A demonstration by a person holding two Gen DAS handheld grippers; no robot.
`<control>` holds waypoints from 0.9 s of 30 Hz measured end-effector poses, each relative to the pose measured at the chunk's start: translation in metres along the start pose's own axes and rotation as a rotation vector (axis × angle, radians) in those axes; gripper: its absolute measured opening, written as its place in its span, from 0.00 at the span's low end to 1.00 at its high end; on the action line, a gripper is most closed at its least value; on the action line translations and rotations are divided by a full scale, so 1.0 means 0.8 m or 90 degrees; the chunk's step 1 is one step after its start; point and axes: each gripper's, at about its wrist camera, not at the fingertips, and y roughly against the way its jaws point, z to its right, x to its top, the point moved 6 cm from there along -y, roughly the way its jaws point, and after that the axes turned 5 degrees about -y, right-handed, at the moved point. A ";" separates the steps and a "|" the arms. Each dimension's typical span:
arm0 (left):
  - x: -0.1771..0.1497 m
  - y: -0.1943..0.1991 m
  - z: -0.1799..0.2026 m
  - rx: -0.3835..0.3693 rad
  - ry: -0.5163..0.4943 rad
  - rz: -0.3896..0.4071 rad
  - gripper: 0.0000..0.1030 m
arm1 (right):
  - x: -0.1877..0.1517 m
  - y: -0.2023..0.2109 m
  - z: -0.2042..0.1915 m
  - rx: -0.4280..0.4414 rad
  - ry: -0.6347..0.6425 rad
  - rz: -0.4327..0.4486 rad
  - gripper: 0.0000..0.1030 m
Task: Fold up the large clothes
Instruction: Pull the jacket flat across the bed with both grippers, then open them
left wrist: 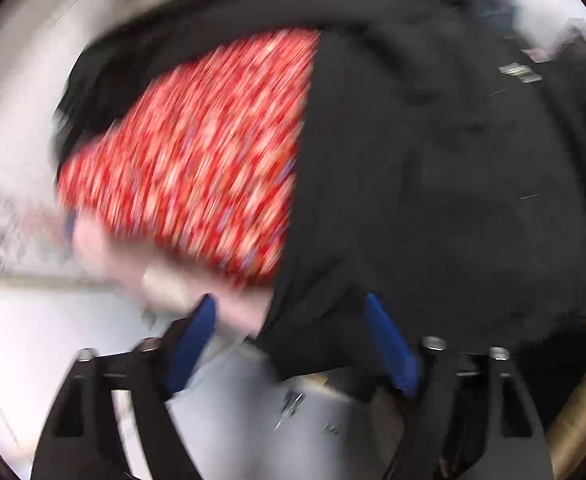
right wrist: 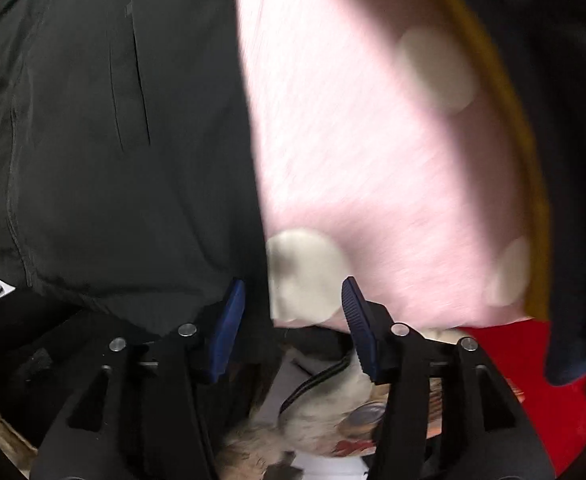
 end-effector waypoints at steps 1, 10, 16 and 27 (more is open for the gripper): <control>0.015 0.011 0.001 -0.005 -0.013 0.017 0.83 | 0.008 0.015 0.001 0.000 -0.008 0.024 0.50; 0.131 -0.037 0.144 -0.032 -0.041 0.047 0.85 | 0.064 0.059 -0.141 0.093 0.129 0.118 0.52; 0.139 -0.135 0.227 -0.037 -0.087 -0.033 0.85 | 0.068 0.009 -0.197 0.057 0.188 0.073 0.53; 0.145 -0.169 0.226 -0.001 -0.093 -0.117 0.91 | 0.097 0.032 -0.181 0.086 0.138 0.076 0.55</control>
